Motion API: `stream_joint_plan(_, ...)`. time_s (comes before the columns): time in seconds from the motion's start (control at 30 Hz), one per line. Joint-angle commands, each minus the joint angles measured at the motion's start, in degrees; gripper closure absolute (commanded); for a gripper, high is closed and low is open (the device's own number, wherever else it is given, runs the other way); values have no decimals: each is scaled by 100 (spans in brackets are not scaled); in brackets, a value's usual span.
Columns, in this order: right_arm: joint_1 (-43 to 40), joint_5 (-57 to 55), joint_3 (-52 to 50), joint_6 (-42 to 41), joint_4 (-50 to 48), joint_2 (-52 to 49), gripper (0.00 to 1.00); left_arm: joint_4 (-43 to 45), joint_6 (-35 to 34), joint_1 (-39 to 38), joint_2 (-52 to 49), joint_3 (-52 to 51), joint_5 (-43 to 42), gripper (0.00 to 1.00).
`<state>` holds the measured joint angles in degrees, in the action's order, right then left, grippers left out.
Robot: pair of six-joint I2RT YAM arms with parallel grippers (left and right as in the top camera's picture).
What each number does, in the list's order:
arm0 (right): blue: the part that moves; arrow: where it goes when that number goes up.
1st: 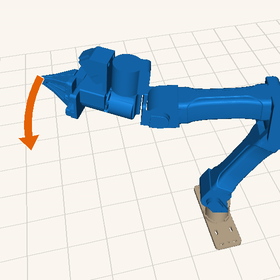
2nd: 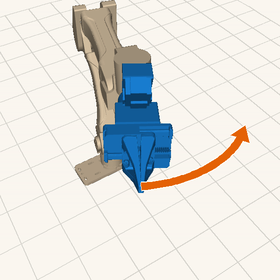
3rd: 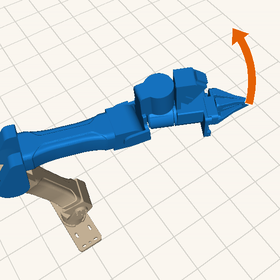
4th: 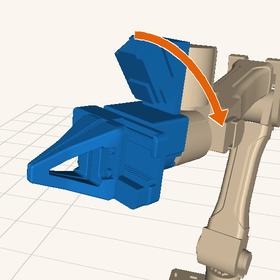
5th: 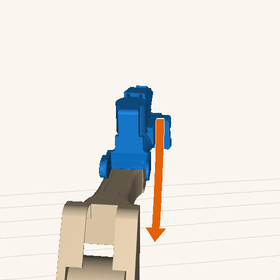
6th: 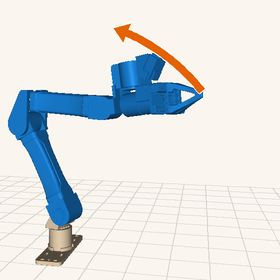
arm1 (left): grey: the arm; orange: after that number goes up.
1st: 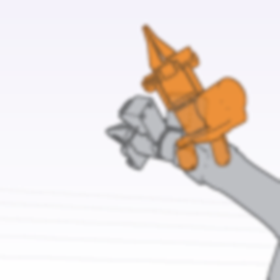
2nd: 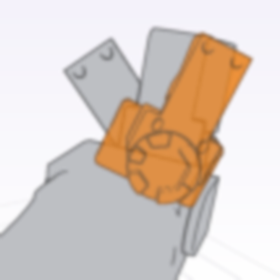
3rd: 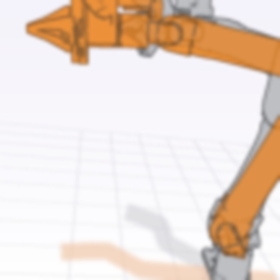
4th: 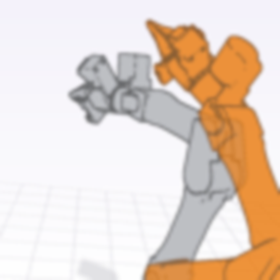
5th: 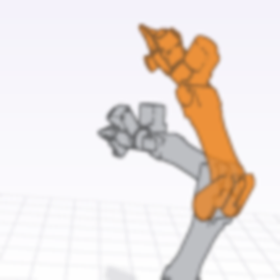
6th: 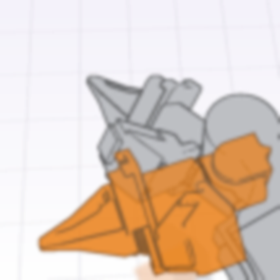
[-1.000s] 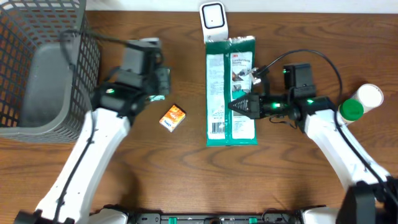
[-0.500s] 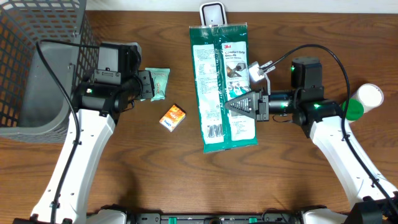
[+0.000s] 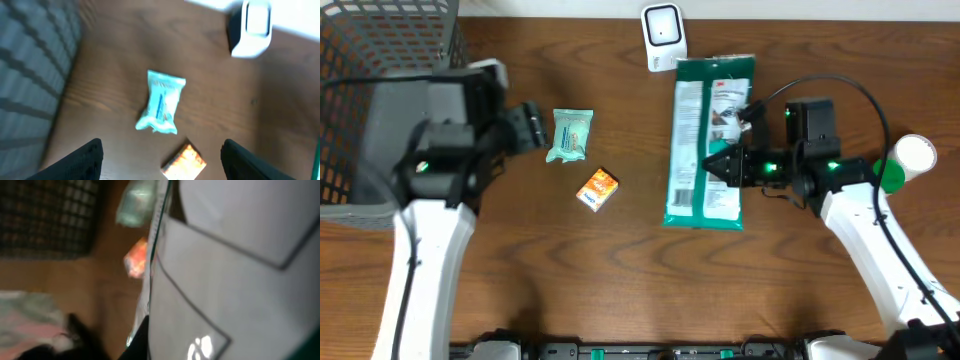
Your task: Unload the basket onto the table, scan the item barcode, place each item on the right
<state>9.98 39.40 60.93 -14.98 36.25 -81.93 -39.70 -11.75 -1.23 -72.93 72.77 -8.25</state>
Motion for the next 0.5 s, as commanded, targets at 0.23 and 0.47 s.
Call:
stream_joint_plan(0.23,796,-3792,2745,2223,1692,286,99,39,11,455,444,28,52,14)
stream_joint_plan(0.47,1676,-5099,3003,4371,275,210,99,-105,11,455,446,24,52,14)
